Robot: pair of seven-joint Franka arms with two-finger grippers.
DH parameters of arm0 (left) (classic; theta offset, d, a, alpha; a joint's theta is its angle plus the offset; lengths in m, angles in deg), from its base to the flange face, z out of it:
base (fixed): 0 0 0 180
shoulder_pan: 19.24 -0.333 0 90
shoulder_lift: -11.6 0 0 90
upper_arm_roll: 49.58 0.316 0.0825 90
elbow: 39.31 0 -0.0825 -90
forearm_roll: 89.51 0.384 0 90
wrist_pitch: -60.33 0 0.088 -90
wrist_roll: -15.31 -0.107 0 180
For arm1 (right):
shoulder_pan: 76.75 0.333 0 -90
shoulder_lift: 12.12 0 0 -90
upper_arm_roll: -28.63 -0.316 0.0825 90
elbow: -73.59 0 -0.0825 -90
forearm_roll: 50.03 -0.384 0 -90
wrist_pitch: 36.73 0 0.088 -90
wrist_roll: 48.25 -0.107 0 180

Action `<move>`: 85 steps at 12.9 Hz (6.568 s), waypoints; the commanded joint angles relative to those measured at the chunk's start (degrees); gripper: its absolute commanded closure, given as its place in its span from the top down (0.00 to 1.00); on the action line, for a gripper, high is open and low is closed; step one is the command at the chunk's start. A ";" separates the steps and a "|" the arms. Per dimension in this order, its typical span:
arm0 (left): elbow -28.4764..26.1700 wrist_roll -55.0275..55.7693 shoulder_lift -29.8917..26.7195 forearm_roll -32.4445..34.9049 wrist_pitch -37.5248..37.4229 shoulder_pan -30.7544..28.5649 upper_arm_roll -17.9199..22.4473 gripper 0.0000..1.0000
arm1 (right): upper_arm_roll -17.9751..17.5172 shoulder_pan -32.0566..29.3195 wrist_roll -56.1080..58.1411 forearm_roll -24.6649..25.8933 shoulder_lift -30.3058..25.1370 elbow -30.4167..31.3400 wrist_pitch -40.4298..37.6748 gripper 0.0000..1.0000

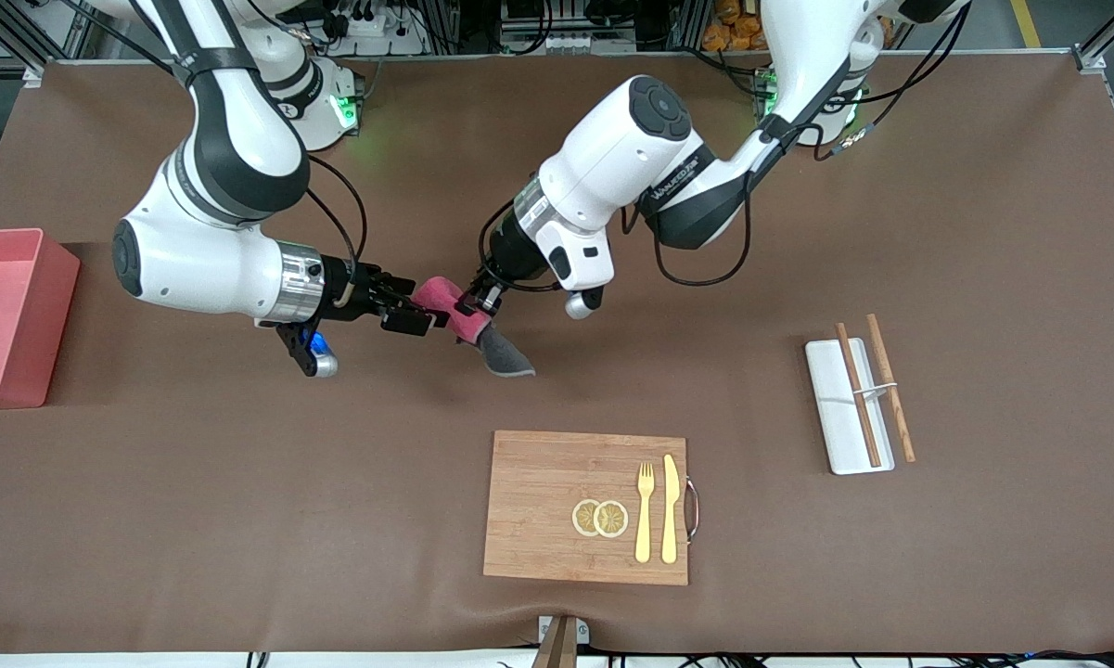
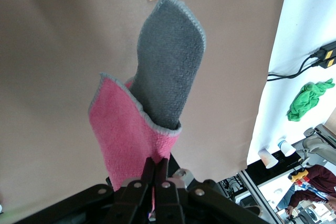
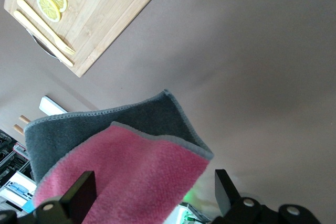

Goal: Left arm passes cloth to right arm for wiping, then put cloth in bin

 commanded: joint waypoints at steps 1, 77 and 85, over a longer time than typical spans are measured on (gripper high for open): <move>1.95 0.69 1.44 -0.43 0.94 0.98 0.24 0.00 | 0.42 1.94 -0.04 -0.68 -0.89 0.98 0.55 0.01; -5.43 -108.83 -32.40 4.76 -62.52 -23.72 26.34 1.00 | 0.94 -19.38 49.44 37.10 -0.53 -15.69 -31.23 0.00; -5.43 -108.83 -32.22 4.76 -62.52 -23.80 26.43 1.00 | 1.03 -44.78 76.23 53.70 3.32 -23.72 -30.50 0.00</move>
